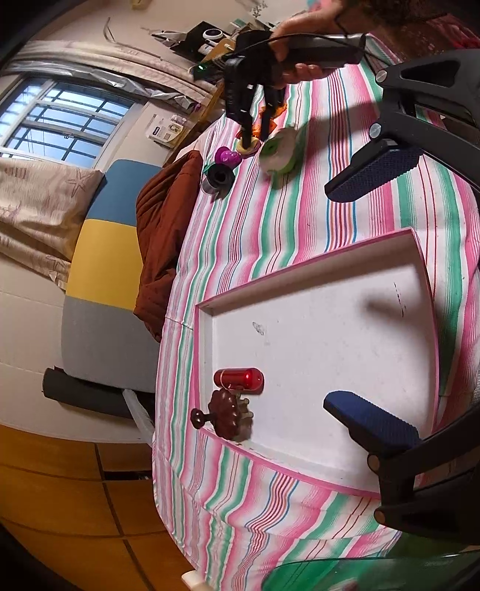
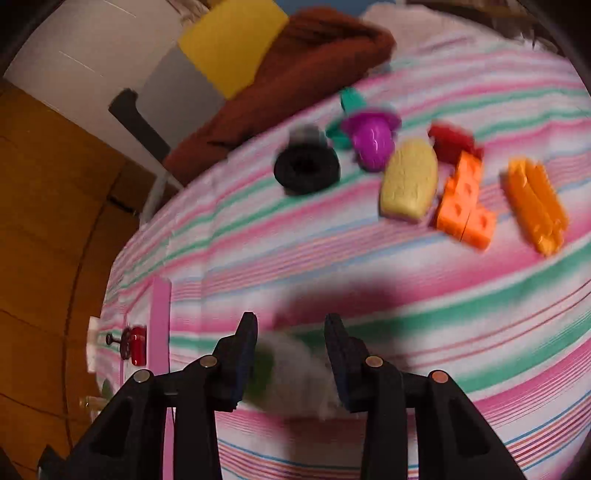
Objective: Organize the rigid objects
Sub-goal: 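Move the right tool back over the remaining toys, then grasp the orange-yellow piece with the right tool while the left tool reaches the green toy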
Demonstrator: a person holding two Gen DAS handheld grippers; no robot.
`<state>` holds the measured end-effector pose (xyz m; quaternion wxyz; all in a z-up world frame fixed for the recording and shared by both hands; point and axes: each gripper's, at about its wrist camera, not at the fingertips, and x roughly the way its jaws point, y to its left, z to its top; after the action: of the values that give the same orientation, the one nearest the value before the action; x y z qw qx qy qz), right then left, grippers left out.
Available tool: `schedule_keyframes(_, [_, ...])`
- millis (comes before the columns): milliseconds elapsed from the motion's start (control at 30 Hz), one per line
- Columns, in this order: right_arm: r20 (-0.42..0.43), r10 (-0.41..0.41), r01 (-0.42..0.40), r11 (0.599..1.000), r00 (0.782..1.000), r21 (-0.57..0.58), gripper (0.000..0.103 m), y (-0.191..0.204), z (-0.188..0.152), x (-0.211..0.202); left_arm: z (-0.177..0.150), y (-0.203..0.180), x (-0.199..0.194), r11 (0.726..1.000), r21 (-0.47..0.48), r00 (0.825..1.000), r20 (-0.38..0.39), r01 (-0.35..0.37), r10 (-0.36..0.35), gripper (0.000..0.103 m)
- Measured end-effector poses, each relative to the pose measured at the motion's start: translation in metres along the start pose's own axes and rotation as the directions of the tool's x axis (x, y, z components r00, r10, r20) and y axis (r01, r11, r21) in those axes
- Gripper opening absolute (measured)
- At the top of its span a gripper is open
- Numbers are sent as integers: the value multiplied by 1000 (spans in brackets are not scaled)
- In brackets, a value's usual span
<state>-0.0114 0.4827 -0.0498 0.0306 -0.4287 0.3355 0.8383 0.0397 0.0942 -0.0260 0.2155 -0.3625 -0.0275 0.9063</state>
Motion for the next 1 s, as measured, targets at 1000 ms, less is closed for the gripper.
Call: schedule_keyframes(1000, [1, -471, 466, 872, 882, 152, 26, -111, 47, -13, 16, -77, 18, 986, 140, 996, -7, 91, -91, 103])
